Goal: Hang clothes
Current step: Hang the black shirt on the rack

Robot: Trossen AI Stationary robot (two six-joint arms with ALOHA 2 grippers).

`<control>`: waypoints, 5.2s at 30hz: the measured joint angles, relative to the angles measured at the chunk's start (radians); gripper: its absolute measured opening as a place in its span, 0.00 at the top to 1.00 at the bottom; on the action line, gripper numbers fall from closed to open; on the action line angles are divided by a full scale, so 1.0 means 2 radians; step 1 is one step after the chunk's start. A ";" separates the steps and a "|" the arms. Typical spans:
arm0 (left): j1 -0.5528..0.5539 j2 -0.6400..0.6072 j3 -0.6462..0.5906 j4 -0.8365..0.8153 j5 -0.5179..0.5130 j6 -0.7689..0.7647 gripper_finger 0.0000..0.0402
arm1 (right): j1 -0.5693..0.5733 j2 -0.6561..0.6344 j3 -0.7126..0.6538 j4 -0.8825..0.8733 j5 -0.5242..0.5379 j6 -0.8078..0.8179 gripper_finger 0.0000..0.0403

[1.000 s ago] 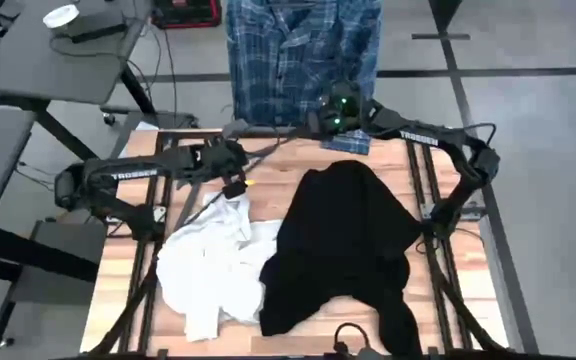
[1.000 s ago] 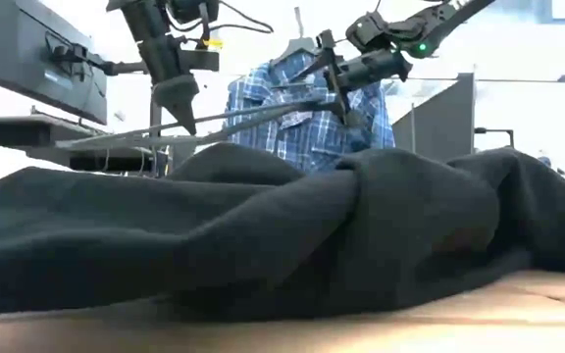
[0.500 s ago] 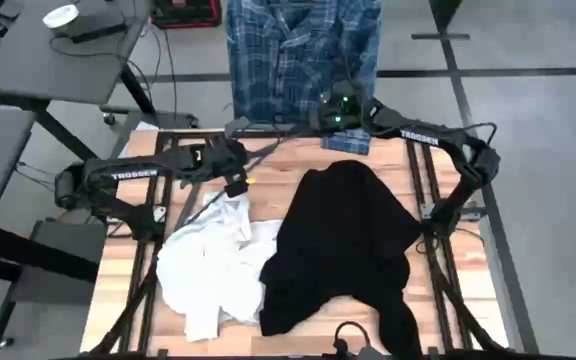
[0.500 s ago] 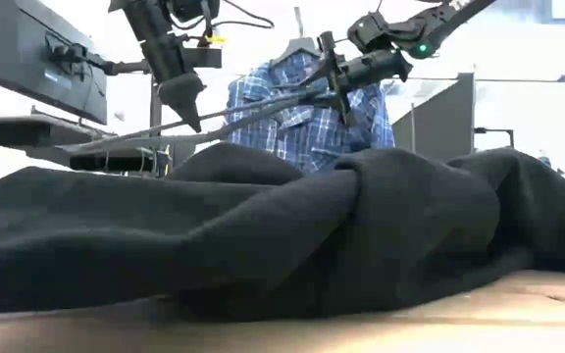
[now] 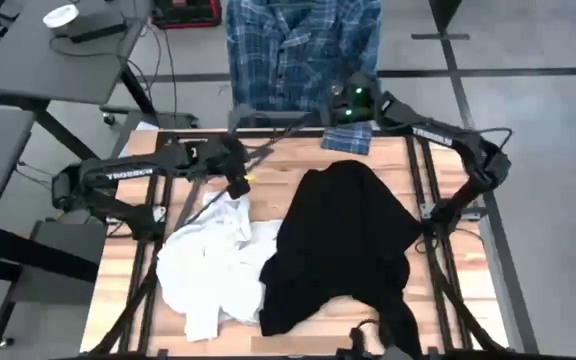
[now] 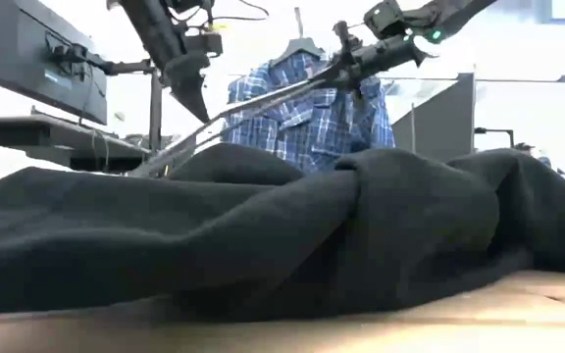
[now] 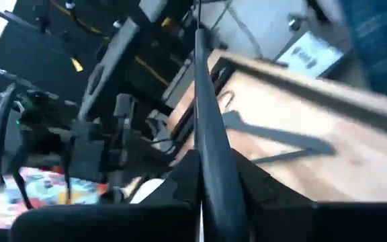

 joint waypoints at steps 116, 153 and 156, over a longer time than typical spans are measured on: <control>-0.036 0.577 0.453 -0.078 0.048 0.273 0.60 | -0.171 -0.363 0.000 -0.519 0.058 -0.241 0.93; -0.058 0.556 0.634 -0.247 0.059 0.259 1.00 | -0.218 -0.370 0.002 -0.498 -0.079 -0.195 0.93; -0.065 0.540 0.634 -0.242 0.046 0.275 1.00 | -0.229 -0.365 -0.005 -0.513 -0.103 -0.197 0.93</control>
